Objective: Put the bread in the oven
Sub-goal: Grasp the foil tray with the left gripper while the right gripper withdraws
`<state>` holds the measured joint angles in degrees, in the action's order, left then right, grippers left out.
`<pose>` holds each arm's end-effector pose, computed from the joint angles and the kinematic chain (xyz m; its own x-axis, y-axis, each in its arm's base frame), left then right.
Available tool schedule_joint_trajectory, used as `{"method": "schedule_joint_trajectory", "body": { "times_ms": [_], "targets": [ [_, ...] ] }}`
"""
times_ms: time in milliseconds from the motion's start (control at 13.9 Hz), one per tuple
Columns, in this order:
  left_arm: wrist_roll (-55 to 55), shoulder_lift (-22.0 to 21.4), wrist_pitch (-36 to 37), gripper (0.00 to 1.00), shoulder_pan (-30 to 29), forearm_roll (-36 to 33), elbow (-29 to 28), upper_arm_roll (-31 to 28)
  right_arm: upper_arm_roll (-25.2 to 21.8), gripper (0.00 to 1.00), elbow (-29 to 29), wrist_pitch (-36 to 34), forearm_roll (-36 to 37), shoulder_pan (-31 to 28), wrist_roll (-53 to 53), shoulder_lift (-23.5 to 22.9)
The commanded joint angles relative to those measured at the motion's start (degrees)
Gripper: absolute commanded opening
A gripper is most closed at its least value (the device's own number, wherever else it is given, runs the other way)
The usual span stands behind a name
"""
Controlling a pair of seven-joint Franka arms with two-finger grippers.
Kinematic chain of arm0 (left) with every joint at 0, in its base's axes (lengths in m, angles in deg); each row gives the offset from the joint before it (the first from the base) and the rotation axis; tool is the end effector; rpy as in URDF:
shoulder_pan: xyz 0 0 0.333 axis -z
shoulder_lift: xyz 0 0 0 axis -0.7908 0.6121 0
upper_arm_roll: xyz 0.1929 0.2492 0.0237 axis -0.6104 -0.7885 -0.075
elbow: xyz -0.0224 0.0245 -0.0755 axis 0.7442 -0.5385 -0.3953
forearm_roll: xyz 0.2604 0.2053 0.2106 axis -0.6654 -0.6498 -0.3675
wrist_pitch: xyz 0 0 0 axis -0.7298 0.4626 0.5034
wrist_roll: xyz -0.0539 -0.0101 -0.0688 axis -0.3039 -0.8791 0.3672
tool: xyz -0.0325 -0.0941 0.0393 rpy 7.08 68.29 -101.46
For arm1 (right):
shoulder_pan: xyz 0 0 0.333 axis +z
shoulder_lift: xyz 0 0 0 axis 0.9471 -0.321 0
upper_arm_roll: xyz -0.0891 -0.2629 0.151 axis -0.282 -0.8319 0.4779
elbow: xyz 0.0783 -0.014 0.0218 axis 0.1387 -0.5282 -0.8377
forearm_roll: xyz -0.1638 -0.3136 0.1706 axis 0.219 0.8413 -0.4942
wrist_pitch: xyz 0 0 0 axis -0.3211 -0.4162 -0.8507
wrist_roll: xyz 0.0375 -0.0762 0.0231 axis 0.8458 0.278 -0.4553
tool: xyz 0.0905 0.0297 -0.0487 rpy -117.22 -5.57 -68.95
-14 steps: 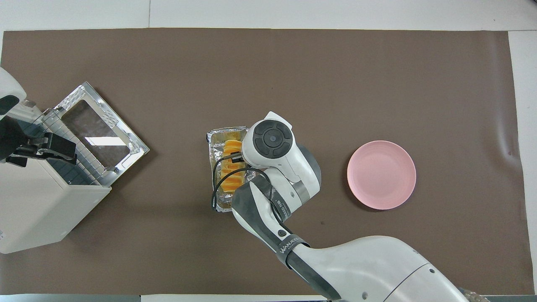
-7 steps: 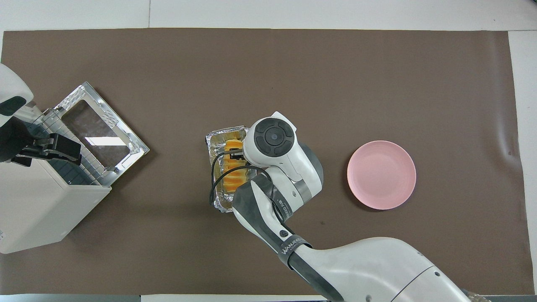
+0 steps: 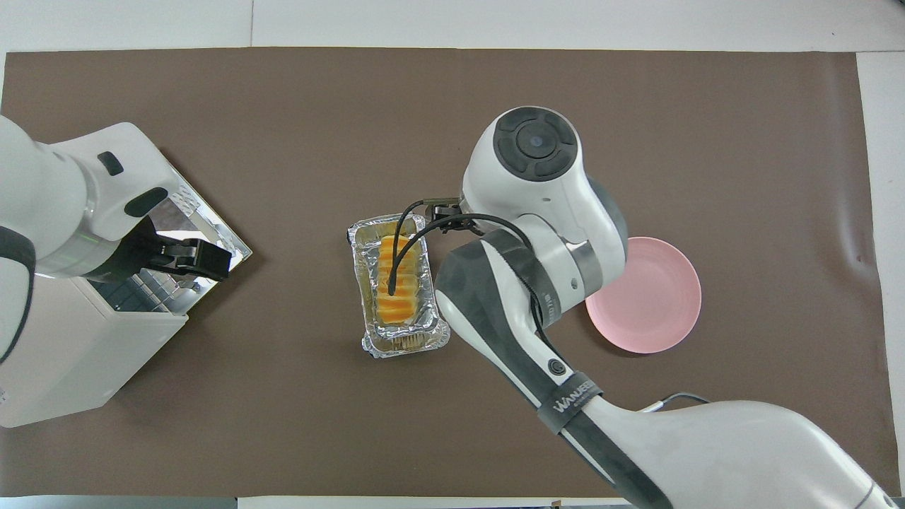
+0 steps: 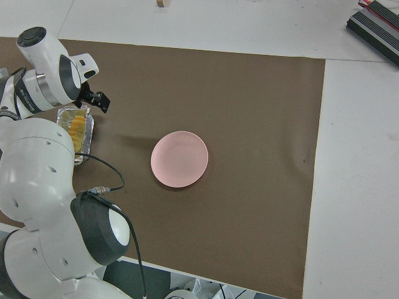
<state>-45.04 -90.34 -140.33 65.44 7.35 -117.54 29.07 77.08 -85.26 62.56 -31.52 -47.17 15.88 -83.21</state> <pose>0.4971 -0.1717 0.5971 0.9845 -0.1623 -0.0668 -0.1642 -0.9861 -0.0242 0.5914 0.3214 0.4334 0.9998 0.0016 -0.0182 -0.0002 -0.9950 -0.0995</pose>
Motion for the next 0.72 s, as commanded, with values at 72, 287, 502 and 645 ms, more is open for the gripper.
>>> {"method": "schedule_joint_trajectory", "body": {
  "times_ms": [72,287,502,645],
  "targets": [
    [-11.16,-0.48,-12.88,1.00,8.76,2.20,-7.00,-0.62,0.33,1.00,-0.71,-5.12,2.27,-9.23,-15.67,4.61],
    [-19.43,8.99,-22.10,1.00,16.06,2.20,-5.08,-0.62,0.41,1.00,-1.15,-8.20,4.57,-14.16,-23.35,8.21],
    [-25.50,17.28,-30.19,0.97,20.21,2.03,-4.62,-0.71,0.33,1.00,-1.24,-13.03,4.65,-18.38,-28.96,11.64],
    [-27.01,18.70,-33.29,0.80,21.44,2.03,-7.07,-0.71,0.41,1.00,-1.24,-16.29,4.57,-21.37,-32.66,14.01]
  ]
}}
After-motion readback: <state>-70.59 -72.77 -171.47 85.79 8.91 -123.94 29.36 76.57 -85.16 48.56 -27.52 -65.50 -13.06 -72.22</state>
